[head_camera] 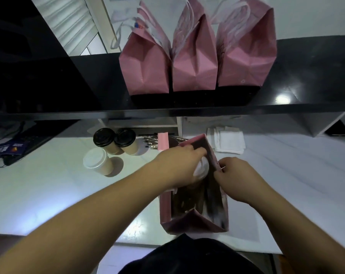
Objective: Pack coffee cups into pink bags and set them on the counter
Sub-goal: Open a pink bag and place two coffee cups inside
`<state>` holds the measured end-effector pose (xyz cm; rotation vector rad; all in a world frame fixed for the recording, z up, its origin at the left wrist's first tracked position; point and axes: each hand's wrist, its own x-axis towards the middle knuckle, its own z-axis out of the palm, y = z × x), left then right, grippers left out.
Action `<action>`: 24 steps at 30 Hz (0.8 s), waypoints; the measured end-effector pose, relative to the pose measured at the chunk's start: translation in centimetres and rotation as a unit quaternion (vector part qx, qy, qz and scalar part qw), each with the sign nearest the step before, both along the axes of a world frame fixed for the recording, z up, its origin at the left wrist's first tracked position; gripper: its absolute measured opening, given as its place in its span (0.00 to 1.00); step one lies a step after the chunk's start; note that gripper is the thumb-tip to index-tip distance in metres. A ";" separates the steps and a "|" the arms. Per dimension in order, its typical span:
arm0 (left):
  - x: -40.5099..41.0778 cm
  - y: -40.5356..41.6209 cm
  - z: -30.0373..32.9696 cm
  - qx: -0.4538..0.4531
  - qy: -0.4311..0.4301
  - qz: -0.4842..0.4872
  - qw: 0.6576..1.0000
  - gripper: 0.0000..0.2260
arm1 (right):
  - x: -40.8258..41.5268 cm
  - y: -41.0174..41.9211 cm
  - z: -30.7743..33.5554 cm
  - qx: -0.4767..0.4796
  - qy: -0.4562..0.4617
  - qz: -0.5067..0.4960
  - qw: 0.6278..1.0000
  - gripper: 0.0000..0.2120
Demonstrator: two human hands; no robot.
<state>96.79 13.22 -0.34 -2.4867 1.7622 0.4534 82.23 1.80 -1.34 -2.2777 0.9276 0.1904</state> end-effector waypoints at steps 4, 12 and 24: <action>0.4 -1.6 -3.1 0.048 -0.007 0.033 0.998 0.26 | -0.1 -0.2 -0.2 -0.016 -0.011 0.003 1.000 0.17; 0.2 -2.4 -6.5 0.077 -0.010 0.086 0.993 0.31 | -0.3 -0.2 -0.1 -0.008 -0.007 0.002 1.000 0.12; 1.7 -2.2 -7.1 0.059 0.033 0.122 0.990 0.37 | -0.2 -0.2 -0.3 -0.008 -0.002 0.005 1.000 0.11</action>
